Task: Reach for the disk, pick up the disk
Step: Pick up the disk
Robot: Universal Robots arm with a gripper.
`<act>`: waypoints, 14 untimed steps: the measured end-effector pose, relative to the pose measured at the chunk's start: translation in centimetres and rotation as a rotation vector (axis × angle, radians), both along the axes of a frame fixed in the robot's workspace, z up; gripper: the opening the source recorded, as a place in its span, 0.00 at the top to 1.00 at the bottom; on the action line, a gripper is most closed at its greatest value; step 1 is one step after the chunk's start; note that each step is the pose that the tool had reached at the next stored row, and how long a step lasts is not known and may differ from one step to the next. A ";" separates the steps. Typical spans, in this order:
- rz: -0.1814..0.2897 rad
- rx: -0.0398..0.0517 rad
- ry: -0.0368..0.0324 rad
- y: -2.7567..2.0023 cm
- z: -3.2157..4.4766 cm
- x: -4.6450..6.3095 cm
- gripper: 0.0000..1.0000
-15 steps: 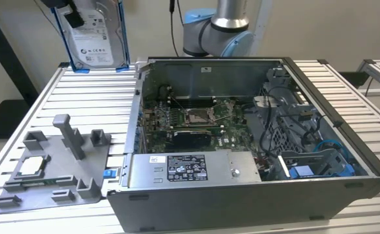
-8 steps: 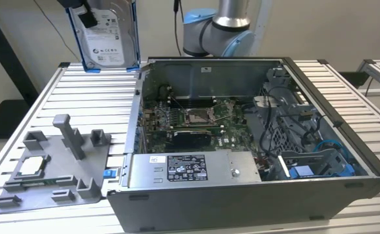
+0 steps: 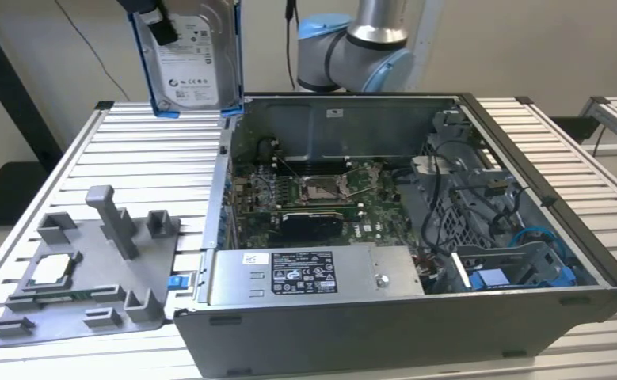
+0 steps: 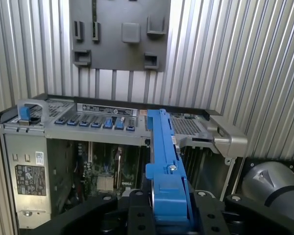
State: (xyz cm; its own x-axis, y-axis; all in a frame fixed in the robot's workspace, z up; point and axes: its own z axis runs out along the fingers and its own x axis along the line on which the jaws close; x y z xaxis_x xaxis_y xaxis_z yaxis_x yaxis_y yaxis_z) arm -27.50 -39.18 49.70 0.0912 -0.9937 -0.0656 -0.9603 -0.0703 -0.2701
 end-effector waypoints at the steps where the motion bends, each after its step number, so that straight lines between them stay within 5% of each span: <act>1: 0.000 0.0000 0.0002 0.00 0.00 0.3 1.00; 14: 0.000 0.0000 0.0026 0.00 0.00 4.1 1.00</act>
